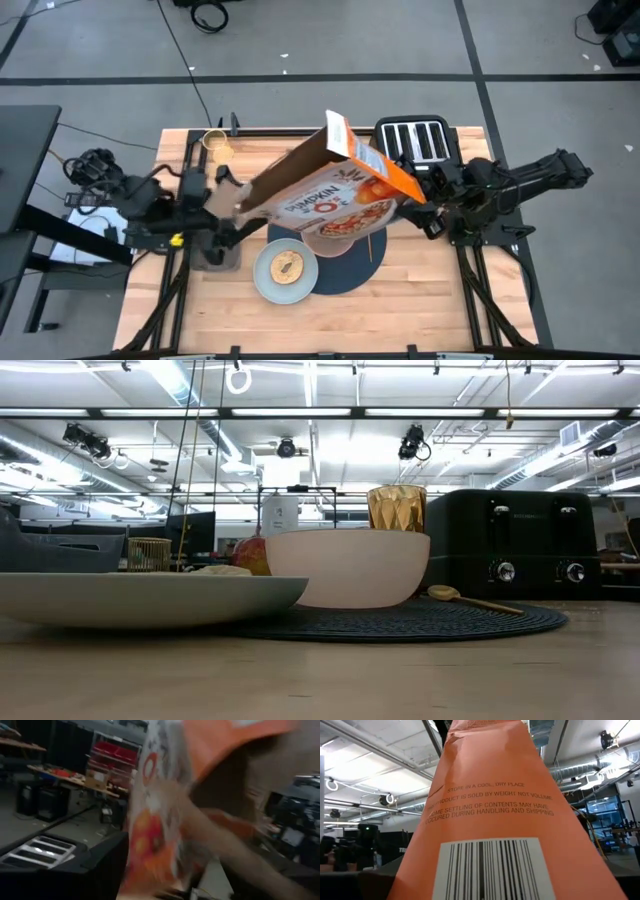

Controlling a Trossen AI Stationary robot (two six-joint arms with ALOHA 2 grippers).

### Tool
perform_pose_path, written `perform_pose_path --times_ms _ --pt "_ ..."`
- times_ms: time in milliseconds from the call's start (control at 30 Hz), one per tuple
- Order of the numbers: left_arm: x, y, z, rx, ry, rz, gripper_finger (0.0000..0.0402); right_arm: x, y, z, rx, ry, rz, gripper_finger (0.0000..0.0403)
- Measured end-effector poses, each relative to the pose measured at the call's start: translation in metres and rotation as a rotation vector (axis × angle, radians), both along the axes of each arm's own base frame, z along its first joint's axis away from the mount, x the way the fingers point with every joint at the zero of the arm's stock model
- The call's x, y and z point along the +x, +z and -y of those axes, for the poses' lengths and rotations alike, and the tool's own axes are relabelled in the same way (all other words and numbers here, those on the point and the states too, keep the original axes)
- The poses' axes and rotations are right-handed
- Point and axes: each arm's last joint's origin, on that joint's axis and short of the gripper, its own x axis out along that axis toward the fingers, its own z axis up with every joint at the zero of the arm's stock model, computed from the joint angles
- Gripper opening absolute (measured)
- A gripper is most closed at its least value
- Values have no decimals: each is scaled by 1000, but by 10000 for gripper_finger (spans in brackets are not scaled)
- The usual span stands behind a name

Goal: Arrange a breakfast setting
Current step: Pour the cereal from the cereal box into the orange bowl

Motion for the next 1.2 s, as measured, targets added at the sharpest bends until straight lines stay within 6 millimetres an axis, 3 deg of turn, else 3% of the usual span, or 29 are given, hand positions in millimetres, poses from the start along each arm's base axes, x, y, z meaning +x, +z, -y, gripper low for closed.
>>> perform_pose_path --times_ms 200,633,967,1200 --pt "-15 -7 5 -33 -57 -89 300 -25 8 5 -9 5 -32 293" --pt "-8 -56 -8 -190 195 -425 298 -83 7 17 -4 70 -201 293" --pt "24 -94 -6 -197 313 -625 297 -121 -4 28 11 20 -304 293" --pt "56 -116 -12 -183 337 -728 297 -141 -23 32 28 25 -433 293"
